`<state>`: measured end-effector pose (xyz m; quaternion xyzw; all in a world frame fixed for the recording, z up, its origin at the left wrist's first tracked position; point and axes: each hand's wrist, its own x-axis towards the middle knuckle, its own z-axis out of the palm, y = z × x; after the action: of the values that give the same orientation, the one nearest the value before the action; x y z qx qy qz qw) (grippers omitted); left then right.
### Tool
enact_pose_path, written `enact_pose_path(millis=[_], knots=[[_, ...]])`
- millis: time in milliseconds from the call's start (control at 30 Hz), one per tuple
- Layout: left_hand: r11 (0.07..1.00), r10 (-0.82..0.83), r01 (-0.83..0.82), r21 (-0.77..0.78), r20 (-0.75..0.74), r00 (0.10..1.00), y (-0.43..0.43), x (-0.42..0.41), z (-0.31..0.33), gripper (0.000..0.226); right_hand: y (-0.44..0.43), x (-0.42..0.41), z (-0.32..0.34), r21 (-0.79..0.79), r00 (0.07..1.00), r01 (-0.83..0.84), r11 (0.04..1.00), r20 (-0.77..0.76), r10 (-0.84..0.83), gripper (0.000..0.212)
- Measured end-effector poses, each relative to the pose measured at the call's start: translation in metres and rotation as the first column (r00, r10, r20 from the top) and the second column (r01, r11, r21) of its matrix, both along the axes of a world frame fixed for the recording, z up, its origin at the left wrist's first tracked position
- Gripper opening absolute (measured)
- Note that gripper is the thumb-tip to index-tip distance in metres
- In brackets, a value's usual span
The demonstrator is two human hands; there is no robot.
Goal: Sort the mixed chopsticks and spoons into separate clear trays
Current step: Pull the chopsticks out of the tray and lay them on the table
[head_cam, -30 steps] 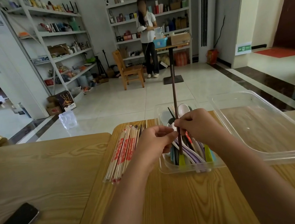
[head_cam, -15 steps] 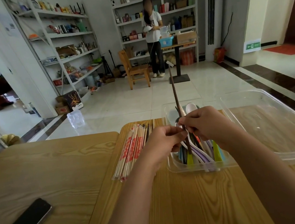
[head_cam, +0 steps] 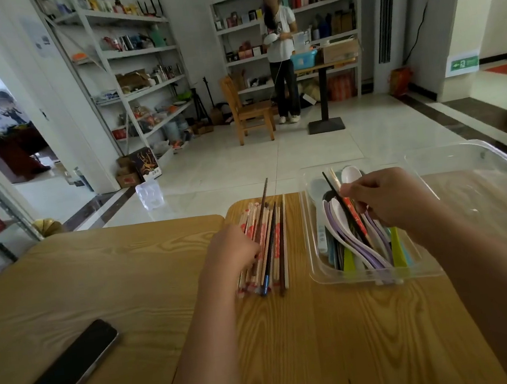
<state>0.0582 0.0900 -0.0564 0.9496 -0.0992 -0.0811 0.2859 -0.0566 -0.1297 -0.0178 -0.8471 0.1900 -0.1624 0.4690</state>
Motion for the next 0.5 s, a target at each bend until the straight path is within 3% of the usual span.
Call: enact_pose_path(millis=[233, 500], knots=[[0.996, -0.019, 0.020, 0.083, -0.017, 1.000, -0.004, -0.001, -0.004, 0.012, -0.005, 0.001, -0.001, 0.028, 1.000, 0.011, 1.000, -0.013, -0.011, 0.040], [0.996, -0.037, 0.049, 0.074, -0.152, 0.988, -0.005, 0.000, -0.008, 0.013, -0.016, 0.001, -0.009, 0.027, 0.998, 0.054, 0.998, -0.022, -0.054, 0.037]])
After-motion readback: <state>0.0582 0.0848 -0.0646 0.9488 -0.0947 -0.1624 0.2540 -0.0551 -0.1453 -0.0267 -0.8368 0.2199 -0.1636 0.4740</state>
